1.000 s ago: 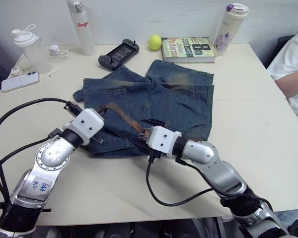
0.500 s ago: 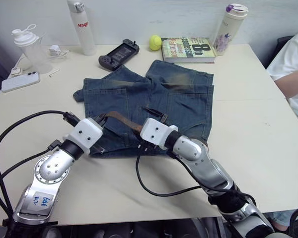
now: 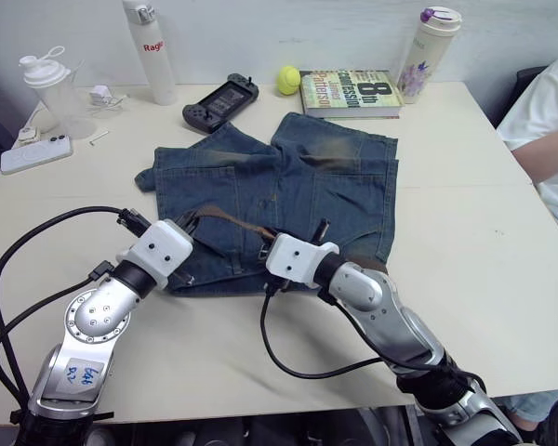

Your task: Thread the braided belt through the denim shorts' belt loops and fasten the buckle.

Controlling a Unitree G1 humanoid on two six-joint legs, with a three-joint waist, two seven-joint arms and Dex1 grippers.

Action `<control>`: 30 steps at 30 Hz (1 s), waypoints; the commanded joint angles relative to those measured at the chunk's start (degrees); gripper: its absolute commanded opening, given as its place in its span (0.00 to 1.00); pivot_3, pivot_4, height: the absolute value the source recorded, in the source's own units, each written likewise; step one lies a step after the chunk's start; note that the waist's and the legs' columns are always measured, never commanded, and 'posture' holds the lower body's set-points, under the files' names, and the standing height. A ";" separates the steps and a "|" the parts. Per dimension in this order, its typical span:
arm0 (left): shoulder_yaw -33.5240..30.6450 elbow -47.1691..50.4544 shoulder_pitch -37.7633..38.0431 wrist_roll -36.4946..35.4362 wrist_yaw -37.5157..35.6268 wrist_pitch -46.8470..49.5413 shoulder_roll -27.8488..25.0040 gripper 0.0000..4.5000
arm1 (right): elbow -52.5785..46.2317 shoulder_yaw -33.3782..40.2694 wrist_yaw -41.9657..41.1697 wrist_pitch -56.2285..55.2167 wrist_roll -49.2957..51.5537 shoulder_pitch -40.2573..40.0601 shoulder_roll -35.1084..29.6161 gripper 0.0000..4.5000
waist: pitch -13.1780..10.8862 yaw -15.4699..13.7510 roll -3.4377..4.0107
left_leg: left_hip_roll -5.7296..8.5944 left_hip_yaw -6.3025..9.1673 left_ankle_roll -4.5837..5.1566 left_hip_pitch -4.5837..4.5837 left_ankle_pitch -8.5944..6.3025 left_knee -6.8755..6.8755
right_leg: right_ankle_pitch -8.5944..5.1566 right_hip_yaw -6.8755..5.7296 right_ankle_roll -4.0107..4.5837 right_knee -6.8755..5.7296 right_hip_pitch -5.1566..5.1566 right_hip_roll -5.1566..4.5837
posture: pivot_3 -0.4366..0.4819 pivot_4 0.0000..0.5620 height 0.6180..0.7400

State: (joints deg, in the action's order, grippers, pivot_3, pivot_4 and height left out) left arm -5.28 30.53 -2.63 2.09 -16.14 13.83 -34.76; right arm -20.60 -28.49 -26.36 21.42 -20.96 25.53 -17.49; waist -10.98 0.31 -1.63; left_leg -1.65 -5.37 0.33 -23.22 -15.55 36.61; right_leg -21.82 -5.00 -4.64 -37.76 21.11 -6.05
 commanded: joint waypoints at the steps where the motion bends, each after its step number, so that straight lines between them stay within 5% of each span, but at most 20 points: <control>1: -1.69 3.11 0.72 -3.29 -2.55 -1.85 1.12 0.17 | -2.05 0.74 -0.31 -1.97 -1.04 0.39 -0.33 0.00 | 0.00 0.00 0.00 | 0.00 0.00 0.00 0.00 0.00 0.00 | 0.00 0.00 0.00 0.00 0.00 0.00 | 0.48 0.27 1.00; 5: -6.65 7.17 0.87 -12.37 -6.03 4.23 1.68 0.53 | 0.01 0.09 -0.52 -6.34 -3.41 0.42 -3.10 0.00 | 0.00 -0.02 0.00 | 0.00 0.02 0.00 0.00 0.00 0.07 | 0.00 0.00 0.00 -0.01 -0.04 0.00 | 0.48 0.27 1.00; 8: -15.72 11.10 0.07 -29.77 -7.24 16.04 1.94 0.53 | 1.83 0.13 0.45 -9.95 -5.22 0.99 -4.49 0.00 | 0.00 0.08 0.00 | -0.03 0.06 0.06 -0.01 -0.05 0.29 | 0.00 -0.01 0.00 -0.03 -0.11 0.00 | 0.48 0.27 1.00; 12: -26.87 10.20 5.79 -69.77 -6.45 32.35 -3.93 0.53 | 5.43 0.56 2.38 -14.86 -7.97 2.49 -5.22 0.00 | 0.00 0.76 0.00 | -0.07 0.23 0.06 0.11 -0.07 0.39 | 0.00 -0.06 0.00 0.01 -0.35 0.01 | 0.48 0.27 1.00; 15: -28.43 4.79 13.11 -97.13 1.09 34.19 -6.89 0.53 | 7.43 0.67 4.05 -18.45 -10.12 3.50 -5.57 0.00 | 0.00 1.34 0.00 | -0.04 0.43 0.07 0.16 -0.10 0.42 | 0.00 -0.01 0.00 0.17 -0.56 0.00 | 0.48 0.27 1.00; 17: -26.14 1.70 15.34 -106.44 9.79 31.24 -5.24 0.53 | 8.16 0.83 4.88 -20.35 -11.33 4.02 -5.72 0.00 | 0.00 1.35 0.01 | -0.03 0.51 0.08 0.18 -0.10 0.44 | 0.00 0.01 0.00 0.22 -0.64 0.00 | 0.48 0.27 1.00; 21: -20.30 0.03 15.02 -114.60 23.94 26.38 -2.63 0.53 | 9.02 1.19 5.83 -23.41 -13.18 4.46 -5.89 0.00 | 0.00 1.02 0.01 | 0.10 0.88 0.10 0.18 -0.10 0.60 | -0.01 0.21 0.00 0.34 -0.83 0.07 | 0.48 0.27 1.00; 24: -14.30 3.59 10.44 -115.09 35.36 18.59 12.78 0.53 | 9.92 1.17 7.81 -26.80 -16.04 4.60 -6.95 0.00 | 0.03 0.83 0.13 | 0.23 1.18 0.15 0.22 -0.11 0.67 | 0.01 0.60 -0.05 0.46 -1.19 0.22 | 0.48 0.27 1.00; 30: -11.57 7.47 8.25 -115.09 41.85 15.47 22.70 0.53 | 10.65 1.56 7.67 -28.98 -17.91 3.66 -7.52 0.00 | 0.19 0.58 -0.04 | 0.16 1.48 0.08 0.31 -0.06 0.76 | 0.07 0.61 -0.15 0.87 -1.55 0.55 | 0.48 0.27 1.00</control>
State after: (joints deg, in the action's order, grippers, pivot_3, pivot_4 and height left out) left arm -17.09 34.77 6.03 -112.21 25.19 30.08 -12.86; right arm -8.79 -28.40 -19.19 -6.36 -38.29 29.20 -25.02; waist -10.79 0.89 -1.66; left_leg -1.50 -3.89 0.40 -22.90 -15.61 37.35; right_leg -21.76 -4.40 -4.79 -36.89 19.56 -5.48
